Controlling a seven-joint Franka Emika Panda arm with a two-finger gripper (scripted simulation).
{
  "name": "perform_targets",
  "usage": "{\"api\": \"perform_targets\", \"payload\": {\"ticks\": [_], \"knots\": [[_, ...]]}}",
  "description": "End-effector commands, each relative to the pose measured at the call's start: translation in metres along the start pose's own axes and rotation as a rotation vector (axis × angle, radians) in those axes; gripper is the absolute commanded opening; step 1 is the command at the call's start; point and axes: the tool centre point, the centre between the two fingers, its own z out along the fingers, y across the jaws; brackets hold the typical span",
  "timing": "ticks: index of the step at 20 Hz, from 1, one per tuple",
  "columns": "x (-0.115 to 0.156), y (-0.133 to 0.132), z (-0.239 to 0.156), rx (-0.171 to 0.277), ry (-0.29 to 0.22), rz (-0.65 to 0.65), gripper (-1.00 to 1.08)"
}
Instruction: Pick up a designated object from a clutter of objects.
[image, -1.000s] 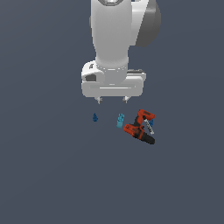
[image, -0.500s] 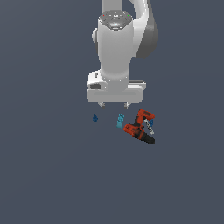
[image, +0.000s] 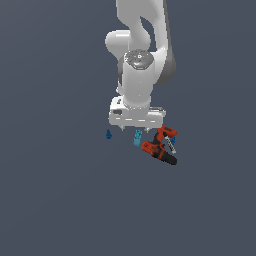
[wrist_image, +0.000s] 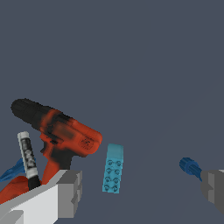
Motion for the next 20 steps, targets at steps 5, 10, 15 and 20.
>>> {"api": "perform_targets", "payload": {"ticks": [5,10,15,20], "knots": [[-0.027,-0.010,0.052,-0.002,0.007,0.060,1.00],[-0.048,-0.014,0.081,-0.002,0.012,0.096,1.00],[-0.063,-0.017,0.099,0.000,0.014,0.120,1.00],[-0.071,-0.018,0.108,0.001,0.015,0.132,1.00]]}}
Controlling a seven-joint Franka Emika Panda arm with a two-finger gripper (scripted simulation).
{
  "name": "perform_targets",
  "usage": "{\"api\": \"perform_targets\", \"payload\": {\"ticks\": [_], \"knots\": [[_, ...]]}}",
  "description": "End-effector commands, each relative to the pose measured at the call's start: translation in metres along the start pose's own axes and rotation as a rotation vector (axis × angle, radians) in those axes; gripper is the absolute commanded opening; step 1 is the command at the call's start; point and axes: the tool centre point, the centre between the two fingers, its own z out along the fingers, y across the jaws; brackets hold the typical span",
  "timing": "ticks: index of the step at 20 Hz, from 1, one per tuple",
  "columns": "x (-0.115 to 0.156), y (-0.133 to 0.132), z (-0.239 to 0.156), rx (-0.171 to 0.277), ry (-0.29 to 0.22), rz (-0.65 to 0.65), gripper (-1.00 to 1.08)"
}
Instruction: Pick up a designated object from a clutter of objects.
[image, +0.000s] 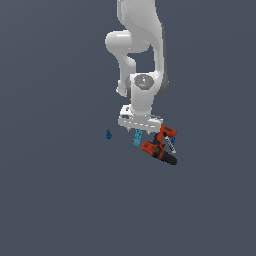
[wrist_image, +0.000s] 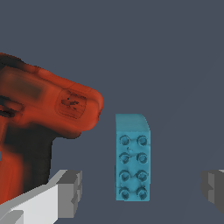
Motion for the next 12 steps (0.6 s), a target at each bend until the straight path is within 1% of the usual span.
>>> {"api": "perform_targets", "payload": {"ticks": [1,7,12], "knots": [[-0.003,0.000,0.003,0.001,0.001,0.005,1.00],[-0.003,0.000,0.005,0.000,0.001,0.004,1.00],[-0.004,0.000,0.018,0.000,0.001,0.004,1.00]]}}
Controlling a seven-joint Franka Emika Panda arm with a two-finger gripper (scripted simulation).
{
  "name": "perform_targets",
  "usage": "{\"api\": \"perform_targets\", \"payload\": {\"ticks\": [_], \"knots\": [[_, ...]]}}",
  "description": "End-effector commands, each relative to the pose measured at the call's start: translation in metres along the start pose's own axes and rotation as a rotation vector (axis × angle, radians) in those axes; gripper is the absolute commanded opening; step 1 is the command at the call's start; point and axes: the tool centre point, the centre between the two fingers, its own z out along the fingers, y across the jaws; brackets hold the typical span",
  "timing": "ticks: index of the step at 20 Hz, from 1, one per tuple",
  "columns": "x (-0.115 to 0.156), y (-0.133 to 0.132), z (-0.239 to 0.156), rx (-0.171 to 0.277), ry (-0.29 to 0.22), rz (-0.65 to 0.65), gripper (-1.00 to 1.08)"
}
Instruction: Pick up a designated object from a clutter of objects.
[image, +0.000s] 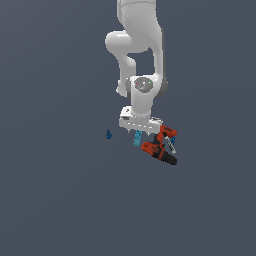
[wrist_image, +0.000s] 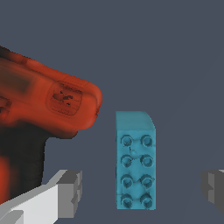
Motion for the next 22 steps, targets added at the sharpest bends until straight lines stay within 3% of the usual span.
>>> {"api": "perform_targets", "payload": {"ticks": [1,13,14,22], "knots": [[-0.001,0.000,0.008,0.000,0.000,0.001,1.00],[-0.001,0.000,0.039,0.000,0.000,0.001,1.00],[-0.001,0.000,0.039,0.000,0.000,0.001,-1.00],[-0.001,0.000,0.039,0.000,0.000,0.001,-1.00]]}}
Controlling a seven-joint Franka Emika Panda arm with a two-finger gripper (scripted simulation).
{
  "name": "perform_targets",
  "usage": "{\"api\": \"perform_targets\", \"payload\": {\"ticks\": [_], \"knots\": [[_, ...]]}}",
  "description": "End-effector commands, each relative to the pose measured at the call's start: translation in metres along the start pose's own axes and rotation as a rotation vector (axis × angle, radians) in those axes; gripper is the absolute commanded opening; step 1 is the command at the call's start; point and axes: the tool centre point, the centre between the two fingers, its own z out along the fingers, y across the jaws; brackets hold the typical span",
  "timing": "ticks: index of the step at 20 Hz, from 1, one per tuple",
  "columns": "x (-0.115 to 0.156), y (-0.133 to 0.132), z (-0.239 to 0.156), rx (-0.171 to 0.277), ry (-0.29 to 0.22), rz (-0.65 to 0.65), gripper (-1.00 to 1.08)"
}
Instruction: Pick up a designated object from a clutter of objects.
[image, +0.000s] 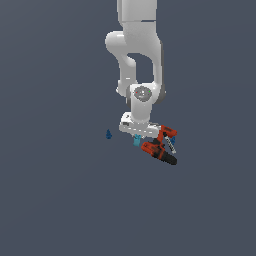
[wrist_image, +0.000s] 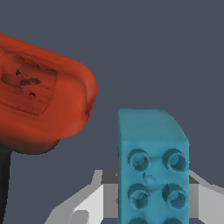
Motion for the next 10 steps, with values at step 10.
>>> {"api": "perform_targets", "payload": {"ticks": [10], "knots": [[0.005,-0.004,-0.014,0.000,0.000,0.000,-1.00]]}}
